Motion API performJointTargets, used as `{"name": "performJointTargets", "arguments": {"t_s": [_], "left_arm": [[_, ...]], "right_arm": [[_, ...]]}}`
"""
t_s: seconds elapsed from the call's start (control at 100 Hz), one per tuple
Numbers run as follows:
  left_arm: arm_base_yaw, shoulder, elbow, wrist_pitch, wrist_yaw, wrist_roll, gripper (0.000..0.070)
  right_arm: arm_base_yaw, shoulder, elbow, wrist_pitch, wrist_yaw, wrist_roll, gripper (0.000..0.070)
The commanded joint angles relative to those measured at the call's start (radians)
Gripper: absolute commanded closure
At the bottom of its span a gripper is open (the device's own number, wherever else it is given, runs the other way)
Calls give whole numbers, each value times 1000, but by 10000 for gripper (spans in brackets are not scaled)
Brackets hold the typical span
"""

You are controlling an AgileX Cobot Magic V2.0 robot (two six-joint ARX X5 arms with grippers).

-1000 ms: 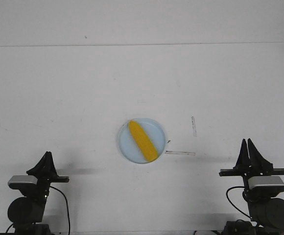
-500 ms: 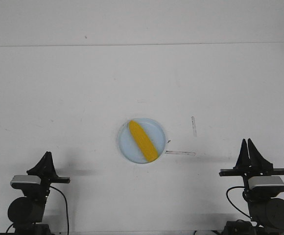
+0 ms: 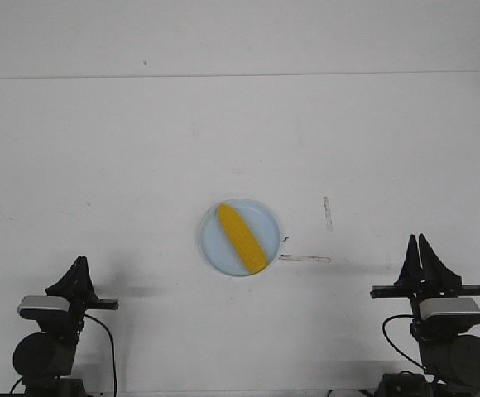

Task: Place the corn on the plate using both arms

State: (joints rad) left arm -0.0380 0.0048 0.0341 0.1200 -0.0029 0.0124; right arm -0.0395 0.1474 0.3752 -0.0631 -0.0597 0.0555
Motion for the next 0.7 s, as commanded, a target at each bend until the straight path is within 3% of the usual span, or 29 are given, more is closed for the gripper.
{"name": "performJointTargets", "arguments": {"t_s": [0.0,0.69], "left_arm": [[-2,-2,-21,13,0,9,699],[-2,-2,-21,13,0,9,699]], "right_arm": [[1,-3,6,11,0,-1,622],[1,-11,1,5,-6,-5,622]]}}
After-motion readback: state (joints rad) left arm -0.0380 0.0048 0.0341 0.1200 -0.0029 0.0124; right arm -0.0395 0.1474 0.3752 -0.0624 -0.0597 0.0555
